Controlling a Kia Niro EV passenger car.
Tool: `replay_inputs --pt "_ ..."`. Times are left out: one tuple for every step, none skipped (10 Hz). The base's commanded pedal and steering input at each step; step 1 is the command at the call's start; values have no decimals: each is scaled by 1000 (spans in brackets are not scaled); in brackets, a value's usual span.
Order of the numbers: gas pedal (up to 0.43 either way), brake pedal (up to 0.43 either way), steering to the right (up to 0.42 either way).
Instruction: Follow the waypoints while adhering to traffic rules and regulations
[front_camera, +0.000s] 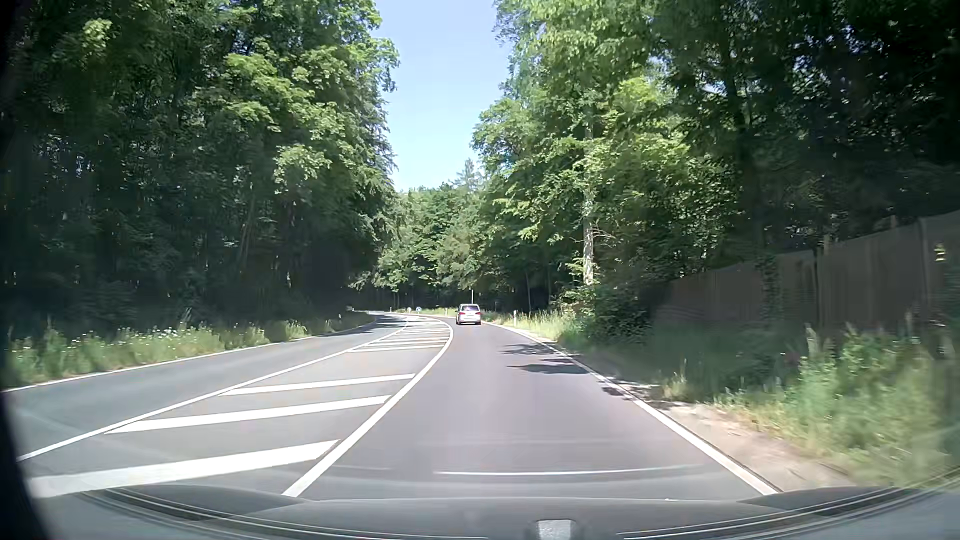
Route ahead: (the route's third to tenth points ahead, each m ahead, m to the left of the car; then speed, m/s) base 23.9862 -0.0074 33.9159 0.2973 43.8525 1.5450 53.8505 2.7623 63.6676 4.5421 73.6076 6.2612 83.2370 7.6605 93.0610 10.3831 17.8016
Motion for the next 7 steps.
replay_inputs --pt "157 30 -11" --pt "157 30 -11" --pt "157 30 -11" --pt "157 30 -11" --pt "157 30 -11" --pt "157 30 -12" --pt "157 30 -13"
